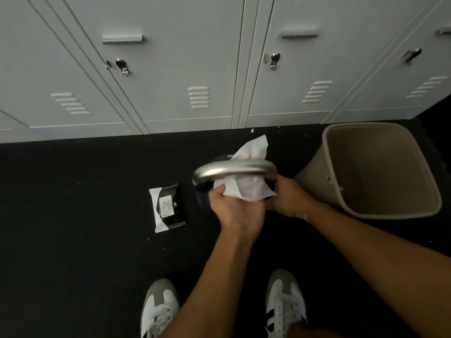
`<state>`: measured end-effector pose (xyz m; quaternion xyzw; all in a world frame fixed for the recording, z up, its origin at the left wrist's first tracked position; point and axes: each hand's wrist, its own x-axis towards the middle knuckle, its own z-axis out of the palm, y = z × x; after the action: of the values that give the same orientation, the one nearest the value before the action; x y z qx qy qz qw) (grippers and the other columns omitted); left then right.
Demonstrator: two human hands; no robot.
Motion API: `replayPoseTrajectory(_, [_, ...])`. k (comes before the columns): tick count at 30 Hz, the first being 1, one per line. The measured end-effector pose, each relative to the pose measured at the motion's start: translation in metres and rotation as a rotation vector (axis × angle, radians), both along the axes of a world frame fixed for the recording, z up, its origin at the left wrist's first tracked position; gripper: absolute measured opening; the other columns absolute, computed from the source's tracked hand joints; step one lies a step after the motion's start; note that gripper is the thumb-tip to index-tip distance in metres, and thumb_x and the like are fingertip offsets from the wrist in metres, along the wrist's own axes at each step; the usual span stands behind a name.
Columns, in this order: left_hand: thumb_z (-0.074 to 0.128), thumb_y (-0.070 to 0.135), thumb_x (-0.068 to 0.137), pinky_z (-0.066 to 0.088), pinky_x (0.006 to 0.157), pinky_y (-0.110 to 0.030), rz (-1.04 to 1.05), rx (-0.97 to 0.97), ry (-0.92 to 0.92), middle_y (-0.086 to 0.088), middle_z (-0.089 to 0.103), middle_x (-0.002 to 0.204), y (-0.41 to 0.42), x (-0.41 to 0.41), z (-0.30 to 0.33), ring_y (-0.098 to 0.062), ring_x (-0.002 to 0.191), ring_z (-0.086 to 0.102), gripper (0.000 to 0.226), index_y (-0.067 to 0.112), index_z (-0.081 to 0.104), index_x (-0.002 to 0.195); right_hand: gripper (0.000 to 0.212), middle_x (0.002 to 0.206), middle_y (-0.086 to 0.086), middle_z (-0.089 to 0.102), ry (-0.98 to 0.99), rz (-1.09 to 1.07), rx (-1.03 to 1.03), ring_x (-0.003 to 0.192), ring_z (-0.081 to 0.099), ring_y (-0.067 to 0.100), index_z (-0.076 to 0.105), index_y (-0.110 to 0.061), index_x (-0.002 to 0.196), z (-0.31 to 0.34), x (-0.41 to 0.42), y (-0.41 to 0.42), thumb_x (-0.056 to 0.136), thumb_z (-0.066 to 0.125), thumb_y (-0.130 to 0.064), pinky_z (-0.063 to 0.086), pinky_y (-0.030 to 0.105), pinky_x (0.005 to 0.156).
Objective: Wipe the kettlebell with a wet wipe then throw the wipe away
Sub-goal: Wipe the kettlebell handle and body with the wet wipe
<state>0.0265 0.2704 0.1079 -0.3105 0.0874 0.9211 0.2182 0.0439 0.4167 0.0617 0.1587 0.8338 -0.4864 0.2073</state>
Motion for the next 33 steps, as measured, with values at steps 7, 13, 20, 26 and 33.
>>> replayPoseTrajectory(7, [0.028, 0.024, 0.098, 0.034, 0.119, -0.049, 0.108, 0.152, -0.116, -0.027, 0.064, 0.133, -0.02, 0.015, 0.011, -0.04, 0.132, 0.055, 0.057, -0.005, 0.068, 0.125, 0.12, 0.128, -0.026, 0.062, 0.024, 0.0, -0.016, 0.126, 0.059, 0.001, 0.053, -0.03, 0.148, -0.006, 0.003, 0.001, 0.041, 0.097, -0.063, 0.049, 0.036, 0.111])
replayPoseTrajectory(13, [0.025, 0.022, 0.1, 0.033, 0.12, -0.046, 0.157, 0.217, -0.161, -0.028, 0.063, 0.134, -0.032, 0.004, 0.014, -0.041, 0.13, 0.057, 0.056, -0.005, 0.062, 0.133, 0.123, 0.139, -0.022, 0.063, 0.032, 0.016, 0.022, 0.131, 0.057, 0.002, 0.05, -0.039, 0.149, -0.017, 0.001, 0.004, 0.039, 0.1, -0.067, 0.05, 0.039, 0.112])
replayPoseTrajectory(20, [0.025, 0.02, 0.098, 0.031, 0.122, -0.043, 0.144, 0.212, -0.167, -0.029, 0.06, 0.137, -0.046, -0.007, 0.01, -0.04, 0.135, 0.053, 0.057, -0.006, 0.054, 0.14, 0.122, 0.142, -0.019, 0.06, -0.006, 0.037, 0.069, 0.133, 0.055, 0.007, 0.051, -0.041, 0.146, -0.018, -0.006, 0.004, 0.037, 0.098, -0.068, 0.047, 0.039, 0.114])
replayPoseTrajectory(26, [0.035, 0.009, 0.086, 0.032, 0.122, -0.043, 0.211, 0.171, -0.257, -0.029, 0.058, 0.14, -0.057, 0.01, 0.001, -0.04, 0.136, 0.052, 0.061, -0.006, 0.05, 0.143, 0.12, 0.143, -0.016, 0.06, -0.006, 0.02, 0.063, 0.134, 0.054, 0.009, 0.05, -0.037, 0.148, -0.015, -0.003, 0.002, 0.042, 0.101, -0.06, 0.047, 0.039, 0.114])
replayPoseTrajectory(33, [0.029, 0.012, 0.094, 0.03, 0.122, -0.045, 0.223, 0.232, -0.302, -0.036, 0.053, 0.141, -0.054, -0.008, -0.004, -0.045, 0.138, 0.047, 0.056, -0.012, 0.047, 0.142, 0.114, 0.14, -0.016, 0.061, -0.021, 0.007, 0.046, 0.133, 0.054, 0.011, 0.05, -0.036, 0.147, -0.014, -0.005, 0.002, 0.046, 0.101, -0.054, 0.045, 0.041, 0.115])
